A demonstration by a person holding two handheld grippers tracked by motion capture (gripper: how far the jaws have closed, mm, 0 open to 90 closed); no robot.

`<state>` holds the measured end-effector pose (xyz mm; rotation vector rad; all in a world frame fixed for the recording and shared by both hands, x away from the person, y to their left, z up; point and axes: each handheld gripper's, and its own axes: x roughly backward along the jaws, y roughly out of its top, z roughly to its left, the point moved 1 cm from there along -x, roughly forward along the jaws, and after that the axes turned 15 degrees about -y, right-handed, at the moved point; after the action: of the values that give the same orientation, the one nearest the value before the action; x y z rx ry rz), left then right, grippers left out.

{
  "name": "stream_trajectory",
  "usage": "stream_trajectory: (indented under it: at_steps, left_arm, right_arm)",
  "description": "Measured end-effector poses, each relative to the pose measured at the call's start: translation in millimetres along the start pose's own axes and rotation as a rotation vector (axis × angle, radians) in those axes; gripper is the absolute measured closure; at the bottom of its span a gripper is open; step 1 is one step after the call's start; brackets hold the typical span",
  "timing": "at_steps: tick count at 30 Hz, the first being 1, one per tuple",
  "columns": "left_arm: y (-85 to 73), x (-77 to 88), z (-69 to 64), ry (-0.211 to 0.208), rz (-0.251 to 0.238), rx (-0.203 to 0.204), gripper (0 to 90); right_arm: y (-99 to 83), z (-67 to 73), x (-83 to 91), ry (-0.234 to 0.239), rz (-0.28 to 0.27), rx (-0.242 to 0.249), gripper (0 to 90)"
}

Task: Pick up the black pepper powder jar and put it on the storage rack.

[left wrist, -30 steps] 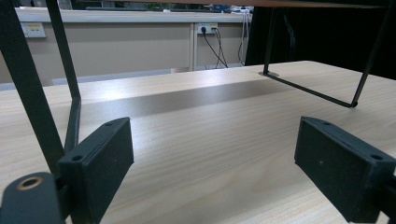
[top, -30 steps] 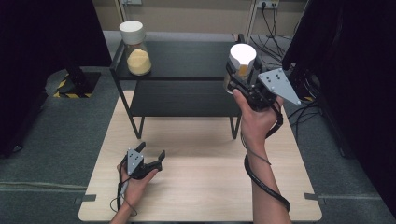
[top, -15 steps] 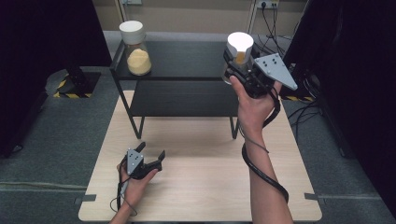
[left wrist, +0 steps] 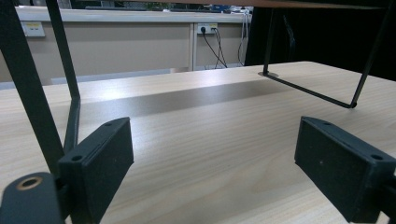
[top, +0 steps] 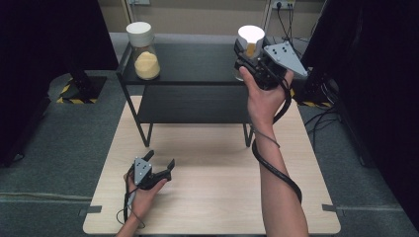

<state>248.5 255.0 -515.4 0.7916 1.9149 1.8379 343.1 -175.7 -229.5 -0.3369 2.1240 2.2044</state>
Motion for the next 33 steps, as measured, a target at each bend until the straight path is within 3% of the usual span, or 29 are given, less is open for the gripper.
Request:
stream_trajectory:
  at_steps: [19,33]
  left_arm:
    - [0.2,0.0,0.3,-0.002,0.001,0.000,11.3]
    - [-0.2,0.1,0.0,-0.003,-0.001,-0.003,11.3]
  right_arm:
    - [1.1,10.1,-30.5,-0.045,0.056,0.015,30.9]
    - [-6.0,10.8,-36.0,-0.049,0.063,0.025,30.9]
